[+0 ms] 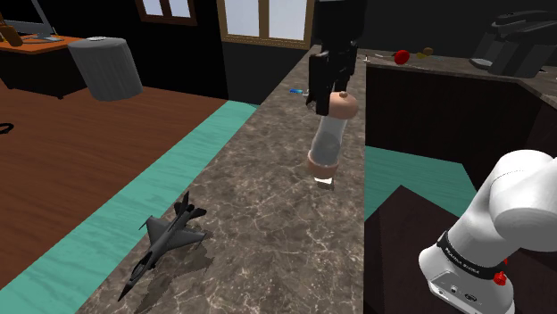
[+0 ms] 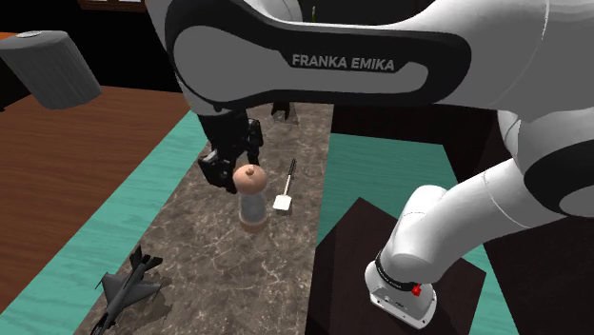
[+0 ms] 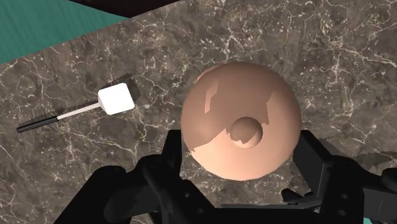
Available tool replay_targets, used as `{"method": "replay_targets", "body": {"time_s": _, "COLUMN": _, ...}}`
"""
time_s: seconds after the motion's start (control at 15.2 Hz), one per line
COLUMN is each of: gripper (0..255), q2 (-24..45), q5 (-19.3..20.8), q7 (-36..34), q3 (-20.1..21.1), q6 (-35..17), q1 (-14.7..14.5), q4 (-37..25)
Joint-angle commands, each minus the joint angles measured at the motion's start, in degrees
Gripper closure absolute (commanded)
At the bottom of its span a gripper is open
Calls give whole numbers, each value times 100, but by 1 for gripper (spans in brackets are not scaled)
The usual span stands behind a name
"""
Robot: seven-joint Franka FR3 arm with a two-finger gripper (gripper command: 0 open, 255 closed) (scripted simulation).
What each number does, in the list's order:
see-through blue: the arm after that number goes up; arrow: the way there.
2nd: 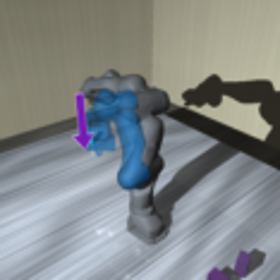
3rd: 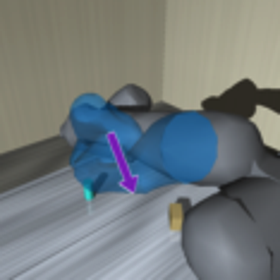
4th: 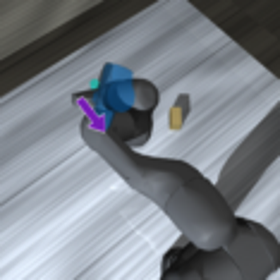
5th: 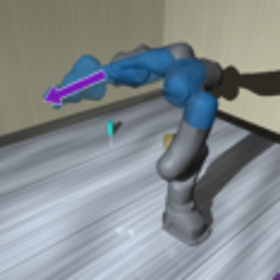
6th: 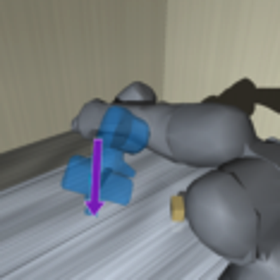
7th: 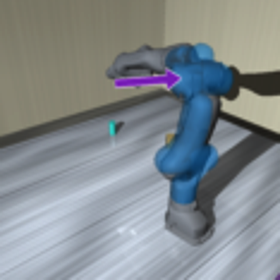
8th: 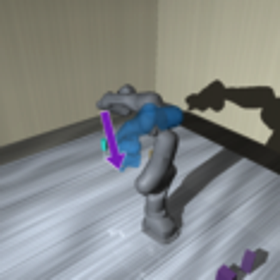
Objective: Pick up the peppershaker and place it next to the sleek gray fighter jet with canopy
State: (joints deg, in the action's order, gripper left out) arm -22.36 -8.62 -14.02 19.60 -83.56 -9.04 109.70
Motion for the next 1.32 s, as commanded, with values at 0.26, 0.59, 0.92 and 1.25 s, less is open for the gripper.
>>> {"method": "replay_targets", "body": {"time_s": 0.26, "gripper": 255, "q2": 882, "q5": 52, "q7": -911, "q3": 697, "q6": -325, "q1": -174, "q4": -607}}
{"method": "replay_targets", "body": {"time_s": 0.59, "gripper": 255, "q2": 1828, "q5": 374, "q7": -1716, "q3": 1231, "q6": -496, "q1": -389, "q4": -1339}}
{"method": "replay_targets", "body": {"time_s": 0.92, "gripper": 255, "q2": 2982, "q5": 967, "q7": -2557, "q3": 1633, "q6": -506, "q1": -815, "q4": -2324}}
{"method": "replay_targets", "body": {"time_s": 1.25, "gripper": 255, "q2": 4302, "q5": 1719, "q7": -3292, "q3": 1773, "q6": -248, "q1": -1582, "q4": -3694}}
